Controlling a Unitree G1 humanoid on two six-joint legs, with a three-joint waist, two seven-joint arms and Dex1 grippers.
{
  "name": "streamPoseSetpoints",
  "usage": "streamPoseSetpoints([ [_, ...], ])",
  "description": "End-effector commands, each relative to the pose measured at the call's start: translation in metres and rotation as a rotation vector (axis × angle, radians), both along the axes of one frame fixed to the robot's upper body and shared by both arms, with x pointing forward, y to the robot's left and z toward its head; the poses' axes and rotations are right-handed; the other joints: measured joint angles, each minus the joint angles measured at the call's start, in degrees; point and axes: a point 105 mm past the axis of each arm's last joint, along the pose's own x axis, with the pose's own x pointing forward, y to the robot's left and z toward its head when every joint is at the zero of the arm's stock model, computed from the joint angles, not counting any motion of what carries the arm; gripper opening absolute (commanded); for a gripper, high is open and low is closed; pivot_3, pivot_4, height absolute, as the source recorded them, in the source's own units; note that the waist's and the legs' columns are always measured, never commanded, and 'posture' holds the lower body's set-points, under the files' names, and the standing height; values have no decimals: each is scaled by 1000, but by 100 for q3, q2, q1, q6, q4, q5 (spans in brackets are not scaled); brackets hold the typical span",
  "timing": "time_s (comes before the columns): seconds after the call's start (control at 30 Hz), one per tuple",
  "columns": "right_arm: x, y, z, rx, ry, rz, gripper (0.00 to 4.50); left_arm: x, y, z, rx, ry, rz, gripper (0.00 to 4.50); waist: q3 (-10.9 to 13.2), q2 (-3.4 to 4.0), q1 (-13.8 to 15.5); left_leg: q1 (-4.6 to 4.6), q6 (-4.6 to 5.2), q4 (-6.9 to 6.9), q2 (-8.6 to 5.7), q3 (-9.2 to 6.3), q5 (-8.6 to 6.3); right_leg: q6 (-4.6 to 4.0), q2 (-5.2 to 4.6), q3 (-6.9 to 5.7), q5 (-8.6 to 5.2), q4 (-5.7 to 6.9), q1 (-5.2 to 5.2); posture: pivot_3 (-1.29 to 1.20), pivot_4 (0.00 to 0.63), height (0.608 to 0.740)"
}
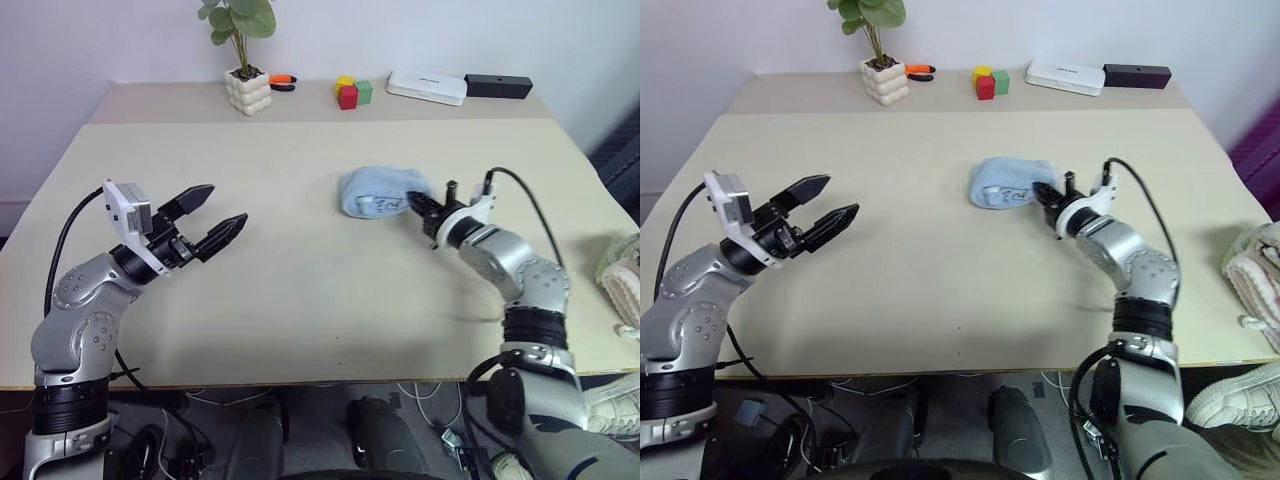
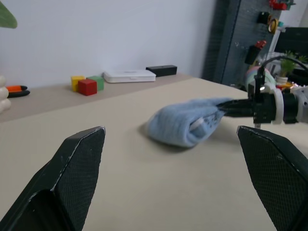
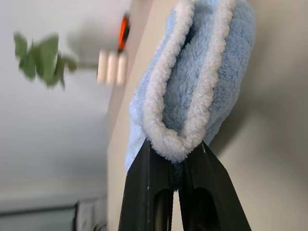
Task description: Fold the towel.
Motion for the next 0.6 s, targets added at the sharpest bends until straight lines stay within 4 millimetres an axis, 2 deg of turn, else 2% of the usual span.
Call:
streamPoseSetpoints([
  [0.03,1,-19,17,-8,-65,-35,68,-2,1,8,9,-40,-1,4500,0,0,-5,-1,1,0,0,0,-1,1,1,0,1,0,-1,0,150,740],
  [0.23,-3,-59,17,-62,-62,-121,68,-1,-1,7,6,-37,-7,4500,1,1,-17,-1,3,0,7,1,-2,10,11,3,6,1,-3,0,150,740],
  [0.6,-15,-87,11,-111,-49,-180,68,0,-4,6,6,-31,-29,4500,1,1,-13,-2,3,0,8,2,-2,12,15,6,8,1,-3,0,150,740],
])
